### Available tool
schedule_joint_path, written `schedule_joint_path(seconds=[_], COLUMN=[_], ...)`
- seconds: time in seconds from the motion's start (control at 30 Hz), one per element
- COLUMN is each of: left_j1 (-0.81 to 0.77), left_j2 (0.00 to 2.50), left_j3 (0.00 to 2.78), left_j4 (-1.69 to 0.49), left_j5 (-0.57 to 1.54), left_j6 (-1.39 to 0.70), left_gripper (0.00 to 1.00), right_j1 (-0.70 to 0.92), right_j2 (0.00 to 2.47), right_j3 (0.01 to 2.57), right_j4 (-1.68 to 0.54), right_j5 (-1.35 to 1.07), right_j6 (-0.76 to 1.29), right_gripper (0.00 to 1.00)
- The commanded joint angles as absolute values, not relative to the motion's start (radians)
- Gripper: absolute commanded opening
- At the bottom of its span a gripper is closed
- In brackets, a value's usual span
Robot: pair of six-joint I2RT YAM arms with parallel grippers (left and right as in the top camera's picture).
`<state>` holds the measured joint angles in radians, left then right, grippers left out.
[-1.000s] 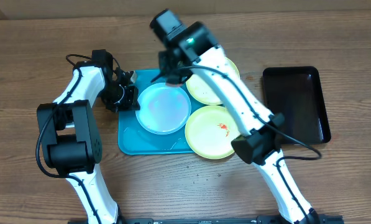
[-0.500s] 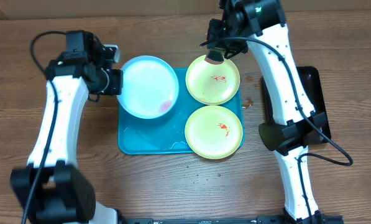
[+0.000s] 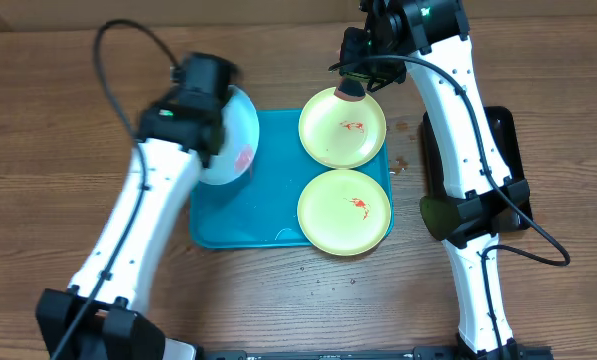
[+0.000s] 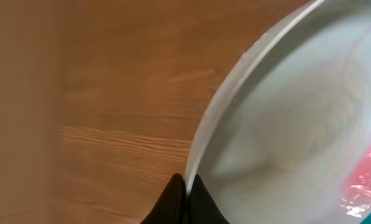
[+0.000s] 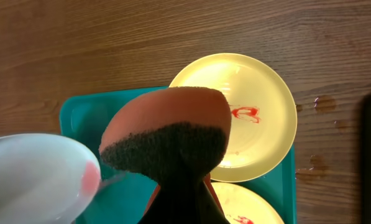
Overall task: Clean dirty plates on tray and stack at the side
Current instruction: 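Lift the sponge off the plate and raise the right arm, then lift the white plate with the left gripper and place it left of tray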
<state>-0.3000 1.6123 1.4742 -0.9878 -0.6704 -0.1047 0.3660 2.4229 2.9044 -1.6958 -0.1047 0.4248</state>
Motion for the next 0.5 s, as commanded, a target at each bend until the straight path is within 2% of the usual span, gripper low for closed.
schedule_joint_path(seconds=[0.0, 0.3, 0.47], left_j1=[-0.411, -0.562, -0.600], left_j2=[1.586, 1.586, 1.586], left_j3=[1.483, 1.483, 1.483], left_j4=[-0.987, -0.971, -0.952], left_j5=[-1.074, -1.436, -1.563], left_j6=[-0.247, -0.263, -0.261], left_gripper=[0.04, 0.04, 0.04], right_j1=[0.358, 0.358, 0.358], right_j2=[2.388, 2.388, 2.388], right_j3=[2.928, 2.928, 2.928], right_j4=[-1.694, -1.694, -1.694], right_j5=[-0.113, -0.098, -0.099], right_j6=[0.414, 0.415, 0.415], right_gripper=[0.04, 0.04, 0.04])
